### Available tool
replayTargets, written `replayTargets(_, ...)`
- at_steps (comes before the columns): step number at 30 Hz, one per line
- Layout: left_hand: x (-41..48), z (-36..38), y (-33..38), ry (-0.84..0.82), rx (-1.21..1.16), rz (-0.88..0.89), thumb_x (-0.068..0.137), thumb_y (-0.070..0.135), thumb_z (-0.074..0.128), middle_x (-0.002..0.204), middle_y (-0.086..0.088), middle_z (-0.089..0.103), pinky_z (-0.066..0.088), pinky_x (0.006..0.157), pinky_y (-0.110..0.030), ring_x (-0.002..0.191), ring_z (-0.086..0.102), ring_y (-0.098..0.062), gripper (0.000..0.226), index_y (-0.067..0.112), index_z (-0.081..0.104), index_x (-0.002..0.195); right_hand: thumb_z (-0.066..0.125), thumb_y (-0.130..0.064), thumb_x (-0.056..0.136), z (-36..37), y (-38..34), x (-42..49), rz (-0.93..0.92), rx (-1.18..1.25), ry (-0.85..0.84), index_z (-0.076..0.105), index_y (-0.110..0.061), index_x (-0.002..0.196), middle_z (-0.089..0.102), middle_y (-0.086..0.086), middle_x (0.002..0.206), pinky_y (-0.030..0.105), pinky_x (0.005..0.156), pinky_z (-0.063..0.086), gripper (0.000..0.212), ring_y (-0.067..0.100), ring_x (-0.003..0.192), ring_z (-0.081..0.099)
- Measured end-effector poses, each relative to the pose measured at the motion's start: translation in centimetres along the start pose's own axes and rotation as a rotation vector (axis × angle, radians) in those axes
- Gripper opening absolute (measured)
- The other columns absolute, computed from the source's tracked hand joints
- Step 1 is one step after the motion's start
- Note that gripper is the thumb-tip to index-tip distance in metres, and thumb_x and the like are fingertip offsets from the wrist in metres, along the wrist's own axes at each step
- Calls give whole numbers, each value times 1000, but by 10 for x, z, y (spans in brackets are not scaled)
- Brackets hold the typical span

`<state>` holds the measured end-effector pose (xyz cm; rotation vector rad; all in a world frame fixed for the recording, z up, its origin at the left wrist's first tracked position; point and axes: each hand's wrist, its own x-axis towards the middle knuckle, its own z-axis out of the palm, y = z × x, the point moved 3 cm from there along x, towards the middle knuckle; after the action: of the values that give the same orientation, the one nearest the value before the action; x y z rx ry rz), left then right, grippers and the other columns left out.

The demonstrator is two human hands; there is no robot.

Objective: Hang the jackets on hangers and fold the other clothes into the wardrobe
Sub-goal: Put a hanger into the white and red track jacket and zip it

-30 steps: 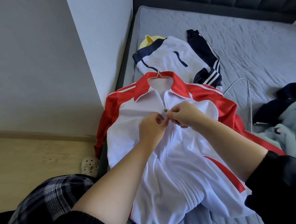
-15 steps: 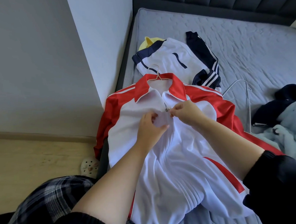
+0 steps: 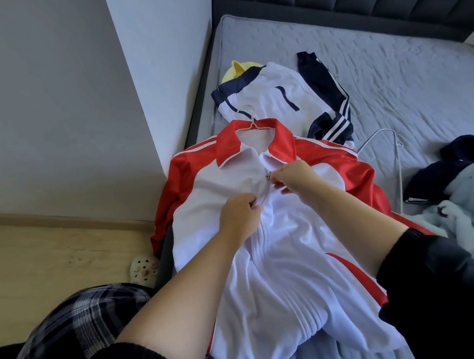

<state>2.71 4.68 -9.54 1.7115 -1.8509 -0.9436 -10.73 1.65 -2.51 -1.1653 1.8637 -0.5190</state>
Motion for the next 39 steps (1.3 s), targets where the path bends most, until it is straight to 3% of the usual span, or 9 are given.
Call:
replayTargets(5,-2,3,-21,-77,100,-51,89,20,61,59,0,40,35,60,-30,67,46,-28,41,15,33,58,51,2,86,-9,-31,17,47,230,130,49,-10,65,48,6,63,22,50,41,25,14,54,47)
replayTargets(9,-3,-2,-26,-116,164,-100,90,27,61,67,-3,49,38,64,-30,78,57,-31,39,17,37,61,54,-8,90,1,-32,4,-145,22,132,57,-13,64,54,2,64,22,55,41,26,13,58,48)
replayTargets(12,-1,-11,-10,11,131,-53,84,46,65,73,2,53,37,64,-28,75,55,-21,36,18,46,73,51,-9,92,2,-24,-7,-251,-53,159,66,-3,77,52,6,67,22,49,32,22,15,58,41)
replayTargets(16,11,-19,13,153,12,22,82,52,65,80,7,61,41,67,-28,76,55,-17,34,22,50,81,53,-6,90,-7,-21,-14,-345,-67,135,70,-6,79,59,5,78,28,63,35,20,17,71,47)
replayTargets(20,13,-23,14,153,24,53,91,32,59,75,-4,57,35,64,-32,79,55,-28,32,15,44,69,54,-4,90,-6,-20,-14,-320,53,67,63,-15,65,61,7,83,29,71,42,29,16,75,49)
replayTargets(26,17,-26,4,121,52,18,88,27,64,56,4,35,27,59,-32,67,41,-24,49,19,28,56,58,-4,89,0,-24,6,-183,242,129,68,-7,78,63,6,88,39,85,49,14,18,89,55)
replayTargets(29,15,-21,-16,71,92,-52,87,26,66,63,-1,49,37,61,-32,69,49,-27,40,16,39,59,54,3,89,-6,-49,12,-208,233,165,68,5,94,57,8,83,35,78,50,15,19,78,53)
replayTargets(32,11,-21,-31,48,76,-140,89,27,63,77,-5,60,41,65,-30,76,56,-27,23,14,53,73,61,-5,88,-13,-69,18,-207,279,152,68,-10,70,62,9,80,40,87,53,19,22,78,56)
replayTargets(39,9,-20,-38,-2,42,-207,89,23,62,66,0,51,36,60,-26,71,52,-22,27,15,48,67,50,-21,96,1,-48,35,-276,43,136,61,-11,65,52,5,64,27,61,39,34,17,64,44)
